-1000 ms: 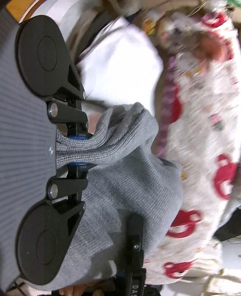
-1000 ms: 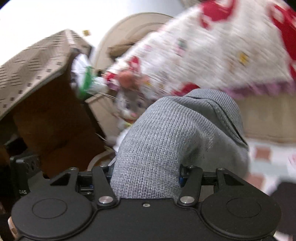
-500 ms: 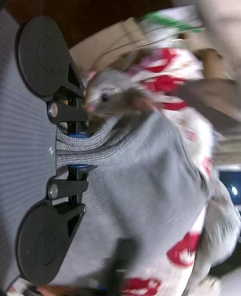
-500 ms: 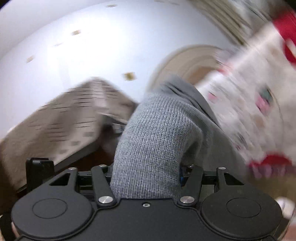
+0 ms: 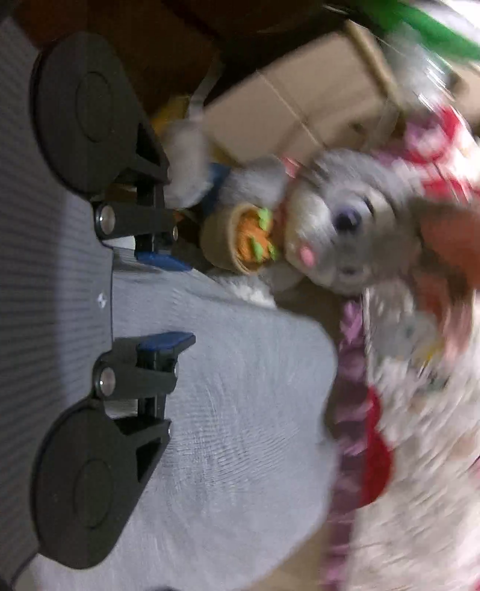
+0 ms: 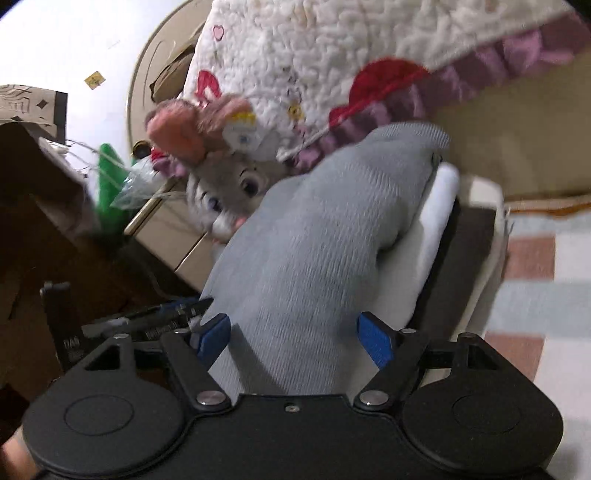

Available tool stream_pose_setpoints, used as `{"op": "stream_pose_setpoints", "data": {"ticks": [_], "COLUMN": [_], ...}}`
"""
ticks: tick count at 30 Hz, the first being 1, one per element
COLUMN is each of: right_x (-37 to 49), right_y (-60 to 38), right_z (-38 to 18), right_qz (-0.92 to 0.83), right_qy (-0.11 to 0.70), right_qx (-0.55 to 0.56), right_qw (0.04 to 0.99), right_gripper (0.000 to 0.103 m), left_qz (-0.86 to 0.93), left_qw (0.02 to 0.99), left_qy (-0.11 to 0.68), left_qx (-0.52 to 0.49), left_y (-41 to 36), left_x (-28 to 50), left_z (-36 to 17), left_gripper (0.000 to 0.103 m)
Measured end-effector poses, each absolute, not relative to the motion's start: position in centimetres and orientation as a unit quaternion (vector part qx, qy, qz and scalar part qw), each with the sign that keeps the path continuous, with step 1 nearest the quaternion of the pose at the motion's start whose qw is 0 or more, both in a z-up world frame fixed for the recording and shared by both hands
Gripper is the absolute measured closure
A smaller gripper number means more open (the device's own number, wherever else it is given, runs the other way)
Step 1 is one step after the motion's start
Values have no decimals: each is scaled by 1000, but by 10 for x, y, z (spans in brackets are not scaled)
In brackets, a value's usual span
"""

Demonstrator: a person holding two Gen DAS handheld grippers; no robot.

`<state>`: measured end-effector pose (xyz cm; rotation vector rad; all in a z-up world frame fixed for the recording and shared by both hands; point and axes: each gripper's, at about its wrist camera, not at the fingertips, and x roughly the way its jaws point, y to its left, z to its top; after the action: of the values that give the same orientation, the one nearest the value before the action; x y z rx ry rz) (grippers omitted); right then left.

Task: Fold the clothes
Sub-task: 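Lift the folded sweater with both grippers onto the clothes stack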

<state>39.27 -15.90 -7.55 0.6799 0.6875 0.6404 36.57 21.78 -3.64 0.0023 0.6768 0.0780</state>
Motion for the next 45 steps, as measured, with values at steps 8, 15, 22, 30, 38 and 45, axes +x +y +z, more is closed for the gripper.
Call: {"op": "stream_pose_setpoints", "data": {"ticks": [8,15,22,30,38,45], "right_x": [378,403,401,387,381,379], "right_y": [-151,-131,-117,-99,-92,-149], "right_z": [-105,-87,-61,-98,-114,-62], "right_qz": [326,321,358,353,364,368], "right_qy": [352,383,400,427,436,403], "right_qx": [370,380,478,458,411,321], "right_qw": [795,778,695,695,713,774], "right_gripper": [21,59,64,64,53,26], "left_qz": [54,-23,46,207,24,22], "left_qw": [933,889,931,957,964,937], "left_qy": [290,301,232,166,253,318], "left_qx": [-208,-345,-277,-115,-78,-145], "left_y": [257,267,264,220,192,207], "left_x": [277,289,305,271,315,352], "left_z": [-72,-113,-68,-40,-53,-79], "left_gripper": [56,58,58,58,55,45]}}
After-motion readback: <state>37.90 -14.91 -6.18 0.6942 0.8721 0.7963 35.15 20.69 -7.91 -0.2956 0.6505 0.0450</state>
